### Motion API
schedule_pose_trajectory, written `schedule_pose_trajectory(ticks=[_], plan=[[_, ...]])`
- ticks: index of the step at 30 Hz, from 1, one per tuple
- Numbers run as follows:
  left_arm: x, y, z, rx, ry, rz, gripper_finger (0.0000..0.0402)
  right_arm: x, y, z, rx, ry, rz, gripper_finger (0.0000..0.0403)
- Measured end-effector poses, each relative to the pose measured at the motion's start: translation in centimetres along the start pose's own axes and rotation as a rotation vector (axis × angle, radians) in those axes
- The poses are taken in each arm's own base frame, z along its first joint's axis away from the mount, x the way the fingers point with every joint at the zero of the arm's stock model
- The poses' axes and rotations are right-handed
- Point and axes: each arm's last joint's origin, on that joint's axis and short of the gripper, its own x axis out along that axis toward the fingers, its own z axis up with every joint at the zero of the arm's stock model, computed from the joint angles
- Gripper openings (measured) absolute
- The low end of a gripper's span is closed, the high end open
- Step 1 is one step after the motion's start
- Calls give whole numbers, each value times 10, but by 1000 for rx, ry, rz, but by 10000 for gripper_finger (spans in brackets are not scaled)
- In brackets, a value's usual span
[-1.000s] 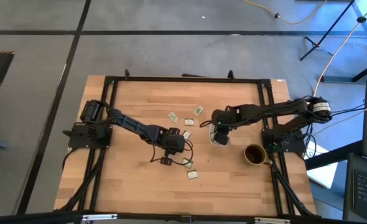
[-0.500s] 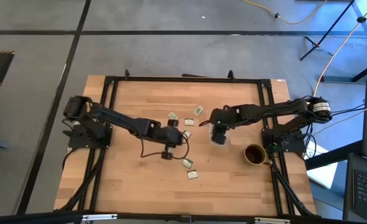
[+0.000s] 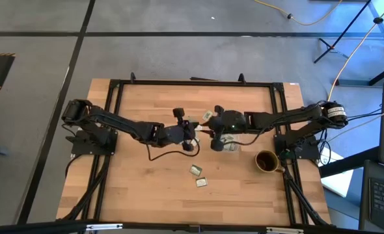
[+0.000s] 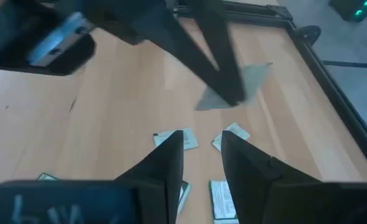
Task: Pick and place items into bin
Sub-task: Put the stevia packet into the transparent bin
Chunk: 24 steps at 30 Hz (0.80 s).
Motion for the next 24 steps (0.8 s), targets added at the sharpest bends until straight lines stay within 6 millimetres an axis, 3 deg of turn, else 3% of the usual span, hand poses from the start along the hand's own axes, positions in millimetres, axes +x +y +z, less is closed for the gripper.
schedule_pose_trajectory(ticks=[10,18,24], plan=[[-19,-18,7,100,-34,8,2,0,0,-1,-55,11,1,112],[-29,-19,15,38,-44,173,1,0,-1,4,134,-48,-5,112],[-34,-22,16,68,-34,218,2,0,-1,10,147,-109,-2,112]])
